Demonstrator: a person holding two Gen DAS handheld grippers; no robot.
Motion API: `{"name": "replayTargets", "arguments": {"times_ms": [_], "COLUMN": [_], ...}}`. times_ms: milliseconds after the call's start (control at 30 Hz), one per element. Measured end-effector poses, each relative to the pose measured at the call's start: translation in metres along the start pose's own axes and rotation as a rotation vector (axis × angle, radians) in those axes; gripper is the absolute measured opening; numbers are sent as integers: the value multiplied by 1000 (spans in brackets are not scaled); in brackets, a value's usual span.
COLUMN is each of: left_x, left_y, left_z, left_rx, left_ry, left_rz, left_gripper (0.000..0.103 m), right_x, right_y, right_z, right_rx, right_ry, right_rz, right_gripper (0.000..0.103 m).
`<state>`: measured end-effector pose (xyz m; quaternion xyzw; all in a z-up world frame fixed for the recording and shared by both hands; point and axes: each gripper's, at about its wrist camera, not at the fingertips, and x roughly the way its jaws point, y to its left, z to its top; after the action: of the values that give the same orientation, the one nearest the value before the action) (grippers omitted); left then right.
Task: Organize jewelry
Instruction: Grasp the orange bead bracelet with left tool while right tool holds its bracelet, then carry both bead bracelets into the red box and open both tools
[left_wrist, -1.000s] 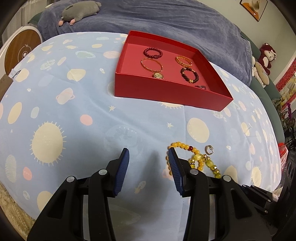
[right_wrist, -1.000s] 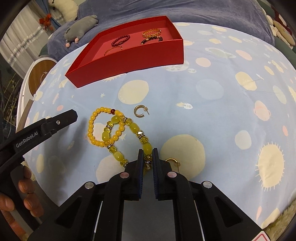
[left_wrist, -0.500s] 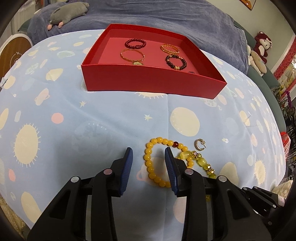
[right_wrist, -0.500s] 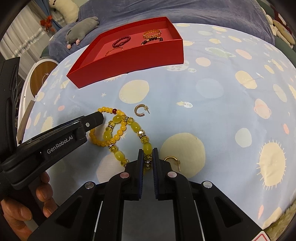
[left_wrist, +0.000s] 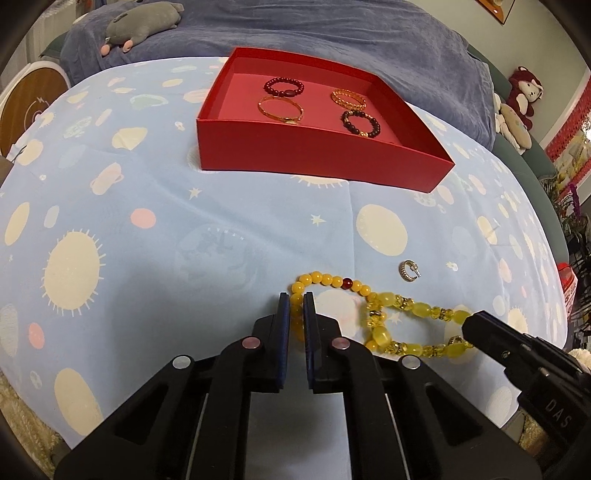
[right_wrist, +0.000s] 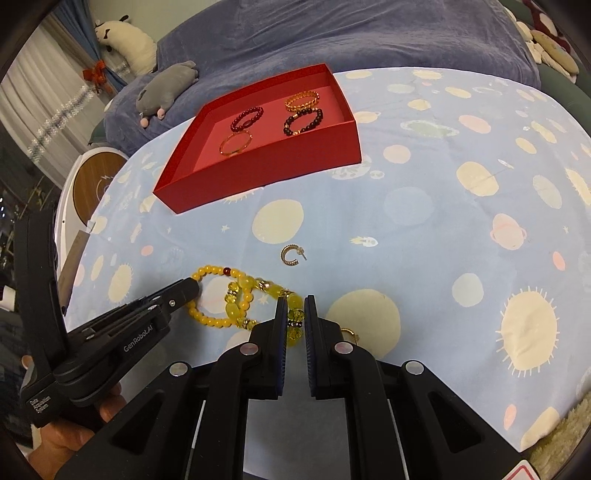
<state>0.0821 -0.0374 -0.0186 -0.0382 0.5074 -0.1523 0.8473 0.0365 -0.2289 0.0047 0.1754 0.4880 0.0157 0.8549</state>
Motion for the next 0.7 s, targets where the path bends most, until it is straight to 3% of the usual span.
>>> {"name": "replayTargets", "arguments": {"times_ms": [433, 700], "left_x": [-35, -51], "left_y": [15, 9], "left_z": [15, 38], "left_rx": [-55, -53], "left_ry": [-40, -81], "left_rz": [-26, -53], "left_gripper": [7, 7], "right_x": [-16, -24], "right_y": [4, 19], "right_z": [15, 45], "right_rx": [-13, -49], "right_ry": [-44, -102], "right_rz": [12, 34], "right_gripper": [8, 8]}}
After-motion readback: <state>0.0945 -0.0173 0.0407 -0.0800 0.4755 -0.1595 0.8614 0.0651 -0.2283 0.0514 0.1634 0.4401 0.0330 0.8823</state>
